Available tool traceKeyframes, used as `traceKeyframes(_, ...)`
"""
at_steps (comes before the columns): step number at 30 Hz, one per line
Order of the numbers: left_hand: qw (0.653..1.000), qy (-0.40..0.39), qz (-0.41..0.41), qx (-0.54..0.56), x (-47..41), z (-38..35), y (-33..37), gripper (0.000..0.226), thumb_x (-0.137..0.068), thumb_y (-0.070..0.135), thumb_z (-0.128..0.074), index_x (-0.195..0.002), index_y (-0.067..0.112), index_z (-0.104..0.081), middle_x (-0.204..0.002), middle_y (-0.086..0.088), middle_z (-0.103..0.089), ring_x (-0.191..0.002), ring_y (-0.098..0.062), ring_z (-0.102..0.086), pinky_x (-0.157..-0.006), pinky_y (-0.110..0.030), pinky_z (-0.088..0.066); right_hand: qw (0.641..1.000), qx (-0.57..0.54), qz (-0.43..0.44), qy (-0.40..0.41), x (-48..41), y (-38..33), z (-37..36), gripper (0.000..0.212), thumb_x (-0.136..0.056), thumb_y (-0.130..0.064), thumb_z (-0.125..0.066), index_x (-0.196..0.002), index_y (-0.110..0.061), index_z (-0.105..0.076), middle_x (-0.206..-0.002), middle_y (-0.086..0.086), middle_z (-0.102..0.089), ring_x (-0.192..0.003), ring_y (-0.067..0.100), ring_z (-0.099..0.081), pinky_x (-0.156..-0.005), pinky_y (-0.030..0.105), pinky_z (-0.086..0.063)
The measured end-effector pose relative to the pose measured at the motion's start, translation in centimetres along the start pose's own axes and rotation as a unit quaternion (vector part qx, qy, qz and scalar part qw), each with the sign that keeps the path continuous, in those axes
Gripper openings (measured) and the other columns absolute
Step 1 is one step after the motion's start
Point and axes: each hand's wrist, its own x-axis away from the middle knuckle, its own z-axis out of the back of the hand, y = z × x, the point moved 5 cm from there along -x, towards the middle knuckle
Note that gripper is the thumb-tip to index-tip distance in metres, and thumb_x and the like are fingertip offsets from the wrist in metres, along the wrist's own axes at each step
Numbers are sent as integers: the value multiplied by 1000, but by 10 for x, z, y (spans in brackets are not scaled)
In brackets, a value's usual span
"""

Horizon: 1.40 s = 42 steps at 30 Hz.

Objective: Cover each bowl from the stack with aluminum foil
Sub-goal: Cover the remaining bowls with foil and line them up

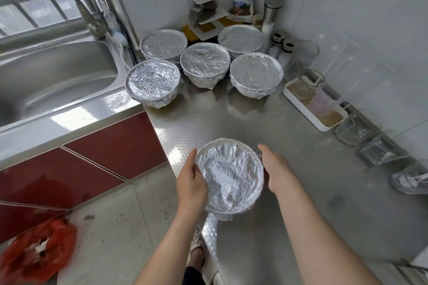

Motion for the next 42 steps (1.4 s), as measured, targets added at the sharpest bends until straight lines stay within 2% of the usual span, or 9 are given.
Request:
traceKeyframes(3,1000,-10,2,-1,0,-4,-3,45,-103,9,-36,-145,23,-46,-133,-11,-61,-119,-41,-54,-104,-49,-44,999,44,28,-10,-7,-6,-9,41,-95,-34,-51,-106,4,-63,-108,15,-64,-100,29,-61,-91,34,-48)
traceKeyframes(6,1000,-3,2,-10,-1,-6,-7,46,-103,8,-36,-145,23,-45,-128,-15,-63,-120,-47,-50,-104,-56,-41,990,110,90,-14,0,-15,-17,46,-99,-32,-45,-59,-10,-42,-60,8,-41,-54,19,-37,-50,24,-33)
traceKeyframes(10,1000,-5,8,-9,0,-6,-8,47,-102,7,-36,-145,24,-45,-129,-17,-61,-121,-47,-49,-104,-58,-40,968,188,167,-11,6,-20,-20,55,-103,-38,-35,-54,-14,-31,-52,5,-32,-54,20,-33,-55,32,-25)
traceKeyframes(19,1000,-15,-6,-3,1,-7,5,47,-103,6,-35,-145,23,-45,-140,-1,-55,-126,-23,-54,-110,-42,-40,944,251,212,7,7,-16,-17,46,-104,-36,-31,-70,-12,-51,-73,3,-54,-83,26,-51,-69,31,-33)
traceKeyframes(23,1000,-19,2,23,-7,-7,0,42,-103,13,-38,-141,28,-50,-76,1,-67,-55,-10,-52,-62,-31,-47,948,206,239,-43,13,-16,-15,49,-102,-36,-42,-142,-9,-44,-138,8,-54,-128,24,-49,-105,31,-35)
traceKeyframes(28,999,-22,8,47,-6,-8,1,36,-104,19,-41,-138,25,-55,-131,-8,-63,-122,-30,-55,-106,-43,-44,921,229,316,-5,17,-18,-13,31,-100,-19,-49,-98,9,-63,-83,20,-66,-82,37,-57,-72,36,-39)
traceKeyframes(32,999,-40,-6,30,-14,-8,6,35,-105,16,-42,-136,20,-56,-134,4,-60,-128,-13,-51,-105,-21,-37,917,246,313,19,18,-14,-13,35,-99,-15,-48,-64,-9,-49,-52,-3,-36,-57,19,-33,-56,32,-25)
traceKeyframes(36,998,-57,0,20,-21,-5,5,33,-103,20,-46,-134,22,-58,-130,8,-61,-116,-4,-57,-92,-7,-38,950,166,263,-27,16,-11,-10,31,-96,-16,-53,-70,-1,-58,-62,-2,-49,-60,8,-39,-59,27,-34)
traceKeyframes(42,1000,11,6,20,-3,14,-5,32,-99,30,-55,-129,21,-63,-124,13,-64,-110,-1,-57,-99,-24,-43,992,2,129,-15,7,-11,6,25,-91,-15,-65,-107,4,-69,-98,10,-69,-81,15,-62,-68,18,-49)
